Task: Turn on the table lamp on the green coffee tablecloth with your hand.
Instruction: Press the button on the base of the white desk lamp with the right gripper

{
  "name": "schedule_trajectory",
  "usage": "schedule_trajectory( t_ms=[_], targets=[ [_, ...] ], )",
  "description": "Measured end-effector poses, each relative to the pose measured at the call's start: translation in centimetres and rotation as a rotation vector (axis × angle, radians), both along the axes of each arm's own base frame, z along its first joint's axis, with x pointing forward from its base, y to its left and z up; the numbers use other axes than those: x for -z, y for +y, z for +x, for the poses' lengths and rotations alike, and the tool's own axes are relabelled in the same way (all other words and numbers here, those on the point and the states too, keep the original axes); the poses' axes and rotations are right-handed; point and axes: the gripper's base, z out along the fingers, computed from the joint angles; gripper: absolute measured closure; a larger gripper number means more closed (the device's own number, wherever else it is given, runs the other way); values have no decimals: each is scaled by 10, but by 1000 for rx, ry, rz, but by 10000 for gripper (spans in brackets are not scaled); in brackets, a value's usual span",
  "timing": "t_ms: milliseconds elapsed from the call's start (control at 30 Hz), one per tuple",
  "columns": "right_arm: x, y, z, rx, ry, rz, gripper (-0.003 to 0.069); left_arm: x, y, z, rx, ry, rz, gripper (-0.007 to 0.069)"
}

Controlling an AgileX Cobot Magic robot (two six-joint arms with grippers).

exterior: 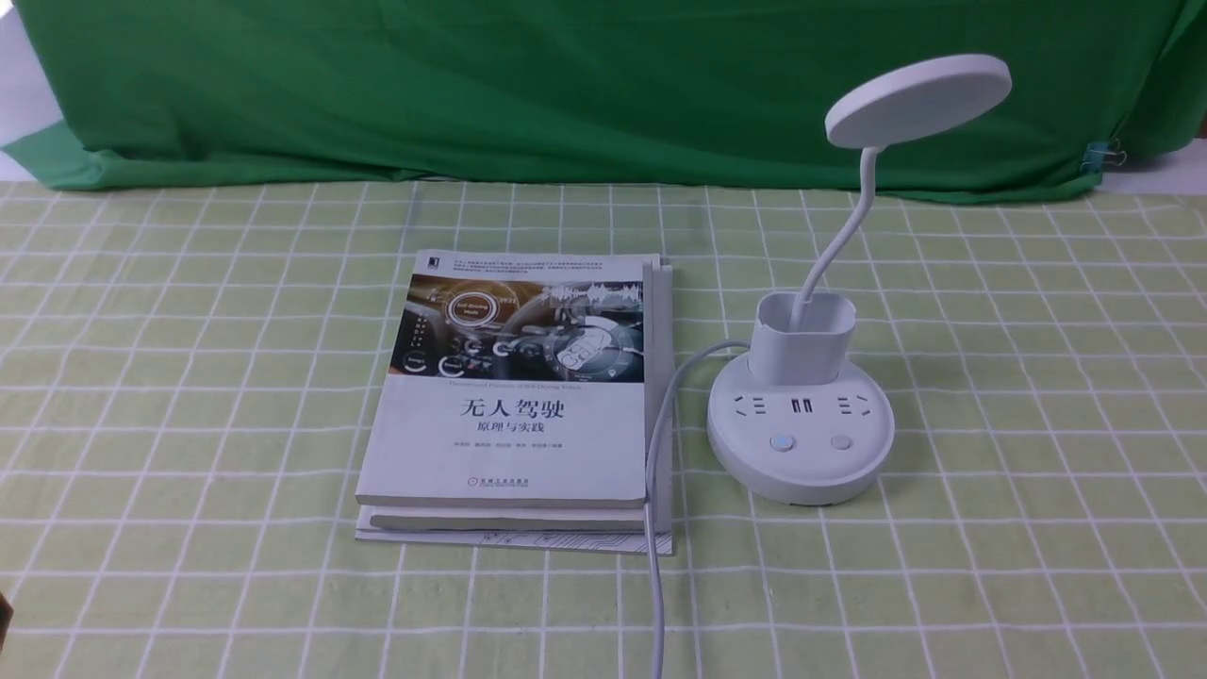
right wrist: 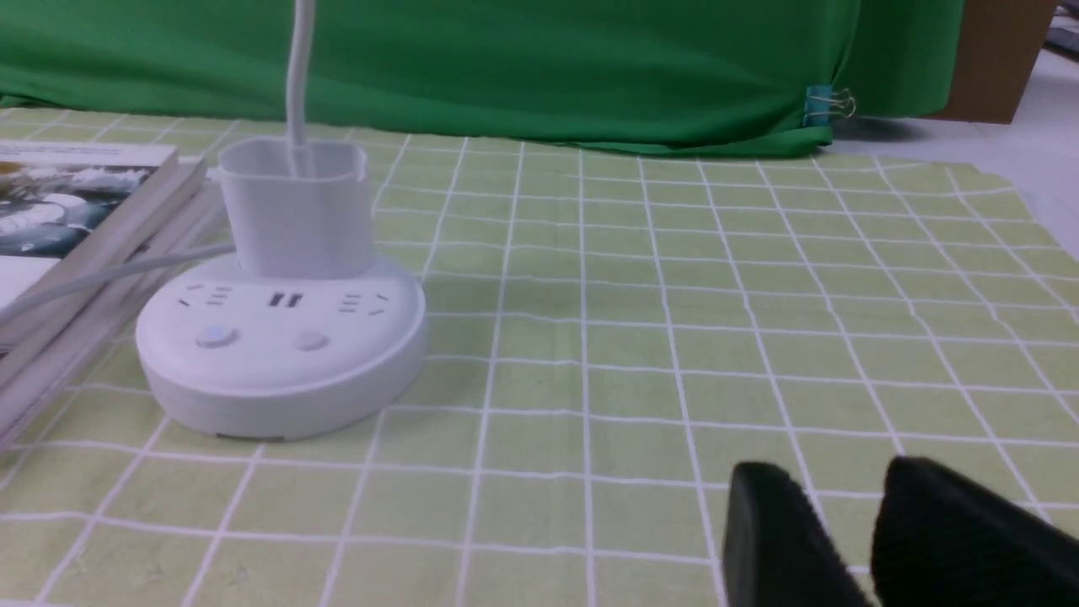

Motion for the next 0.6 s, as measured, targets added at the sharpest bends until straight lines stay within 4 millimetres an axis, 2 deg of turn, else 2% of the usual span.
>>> schedule_trajectory(
  t_ms=[500, 600],
  targets=[
    [0, 0, 0, 0, 0, 0, 415, 0, 0, 0, 0, 1, 0, 622],
    [-1, 0, 0, -6, -10, -50, 415, 0, 0, 0, 0, 1, 0, 622]
  ],
)
